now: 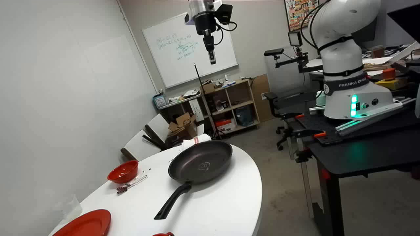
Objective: Move the red mug to the right side of the table
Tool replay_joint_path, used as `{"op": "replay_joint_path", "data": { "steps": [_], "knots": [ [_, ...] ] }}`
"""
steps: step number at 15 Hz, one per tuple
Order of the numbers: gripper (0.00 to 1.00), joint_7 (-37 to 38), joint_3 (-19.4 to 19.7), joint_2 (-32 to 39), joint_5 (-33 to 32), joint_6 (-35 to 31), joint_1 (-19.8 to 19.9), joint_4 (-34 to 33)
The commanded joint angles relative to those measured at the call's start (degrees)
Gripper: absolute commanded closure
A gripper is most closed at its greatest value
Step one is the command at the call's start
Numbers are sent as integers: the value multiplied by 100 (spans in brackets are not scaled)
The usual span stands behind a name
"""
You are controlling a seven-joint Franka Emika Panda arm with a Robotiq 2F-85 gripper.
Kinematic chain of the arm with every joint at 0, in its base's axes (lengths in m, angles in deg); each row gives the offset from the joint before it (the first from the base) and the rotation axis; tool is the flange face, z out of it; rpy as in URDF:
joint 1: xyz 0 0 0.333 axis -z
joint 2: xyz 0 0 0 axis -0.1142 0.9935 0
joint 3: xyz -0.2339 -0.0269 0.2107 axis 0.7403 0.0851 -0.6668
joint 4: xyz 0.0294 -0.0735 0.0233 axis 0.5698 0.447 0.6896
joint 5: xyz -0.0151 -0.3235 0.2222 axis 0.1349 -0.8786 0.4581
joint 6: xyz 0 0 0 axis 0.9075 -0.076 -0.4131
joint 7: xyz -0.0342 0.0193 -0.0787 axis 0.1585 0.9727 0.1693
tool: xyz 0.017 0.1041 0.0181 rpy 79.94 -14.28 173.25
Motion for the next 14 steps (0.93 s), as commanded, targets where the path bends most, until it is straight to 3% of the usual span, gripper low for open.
{"op": "replay_joint_path", "data": {
  "steps": [1, 14],
  "knots": [
    [0, -17, -49, 4, 24, 17, 53, -12],
    [0, -53, -43, 136, 63, 66, 19, -131]
  ]
}}
